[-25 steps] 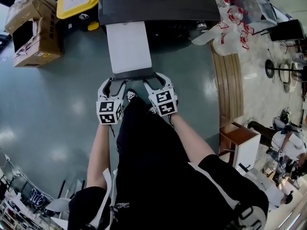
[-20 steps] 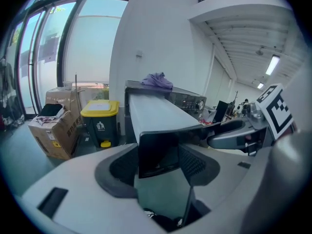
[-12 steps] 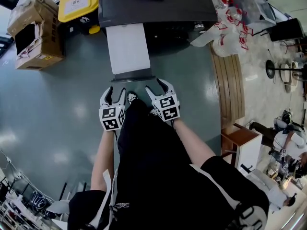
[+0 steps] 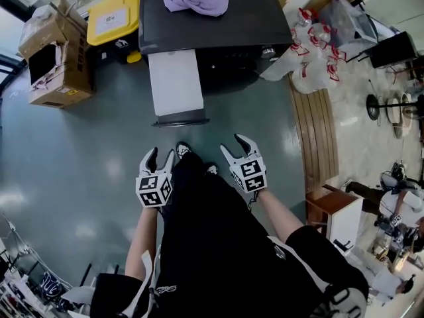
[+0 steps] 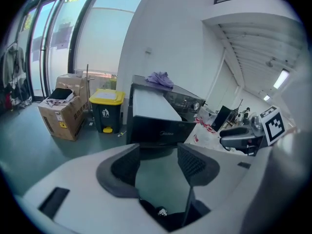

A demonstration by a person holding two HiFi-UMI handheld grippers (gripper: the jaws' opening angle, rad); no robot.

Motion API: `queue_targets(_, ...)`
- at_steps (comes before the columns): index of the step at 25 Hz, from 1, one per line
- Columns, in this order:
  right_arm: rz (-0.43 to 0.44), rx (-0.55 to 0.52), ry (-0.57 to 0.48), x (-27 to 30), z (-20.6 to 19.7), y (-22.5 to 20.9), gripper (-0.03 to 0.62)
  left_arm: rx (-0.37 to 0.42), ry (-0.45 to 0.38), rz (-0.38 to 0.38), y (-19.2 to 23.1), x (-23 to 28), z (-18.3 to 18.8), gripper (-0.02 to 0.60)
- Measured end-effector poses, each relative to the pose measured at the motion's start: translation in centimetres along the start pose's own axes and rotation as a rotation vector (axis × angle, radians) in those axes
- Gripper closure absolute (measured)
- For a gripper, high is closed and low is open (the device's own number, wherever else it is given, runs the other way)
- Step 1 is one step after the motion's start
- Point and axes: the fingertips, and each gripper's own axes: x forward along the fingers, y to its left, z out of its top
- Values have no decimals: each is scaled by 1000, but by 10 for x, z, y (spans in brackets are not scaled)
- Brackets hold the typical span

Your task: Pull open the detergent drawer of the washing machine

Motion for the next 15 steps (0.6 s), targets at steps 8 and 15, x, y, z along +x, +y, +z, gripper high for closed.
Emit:
queue_targets(8, -1, -16, -73, -1, 63, -10, 389, -3, -81, -44, -23, 3, 78, 331)
queue_targets(15, -39, -15, -168, 18, 148, -10, 522, 188, -83, -21, -37, 25, 141, 469)
